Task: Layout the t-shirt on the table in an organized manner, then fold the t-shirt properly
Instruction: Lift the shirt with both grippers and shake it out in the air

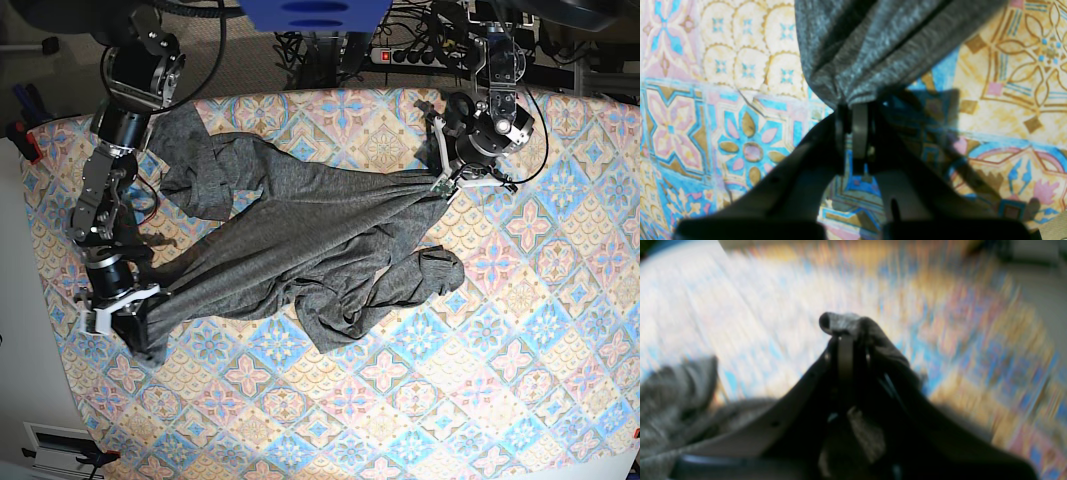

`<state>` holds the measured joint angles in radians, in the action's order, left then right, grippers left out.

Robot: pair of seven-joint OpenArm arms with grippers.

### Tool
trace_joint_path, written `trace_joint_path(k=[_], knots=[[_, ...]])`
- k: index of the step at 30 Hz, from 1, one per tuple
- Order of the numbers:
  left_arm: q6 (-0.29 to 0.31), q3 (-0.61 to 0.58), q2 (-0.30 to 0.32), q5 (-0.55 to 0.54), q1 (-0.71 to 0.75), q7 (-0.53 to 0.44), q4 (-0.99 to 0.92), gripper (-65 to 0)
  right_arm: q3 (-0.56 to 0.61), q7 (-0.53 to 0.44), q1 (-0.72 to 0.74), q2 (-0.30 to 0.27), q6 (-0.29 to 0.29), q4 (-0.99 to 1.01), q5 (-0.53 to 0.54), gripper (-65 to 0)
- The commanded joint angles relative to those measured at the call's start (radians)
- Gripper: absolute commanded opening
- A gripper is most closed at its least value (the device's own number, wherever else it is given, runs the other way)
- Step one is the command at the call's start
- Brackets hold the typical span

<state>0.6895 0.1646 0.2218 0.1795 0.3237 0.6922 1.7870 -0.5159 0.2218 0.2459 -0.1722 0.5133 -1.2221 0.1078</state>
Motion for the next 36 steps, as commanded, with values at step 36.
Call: trace_joint_path(k=[36], knots=[[0.009, -0.004, -0.239, 0.018, -0.265, -0.001, 0.268, -65.0, -0.445, -0.014, -0.316, 0.217, -0.008, -0.532, 0.01, -65.0]])
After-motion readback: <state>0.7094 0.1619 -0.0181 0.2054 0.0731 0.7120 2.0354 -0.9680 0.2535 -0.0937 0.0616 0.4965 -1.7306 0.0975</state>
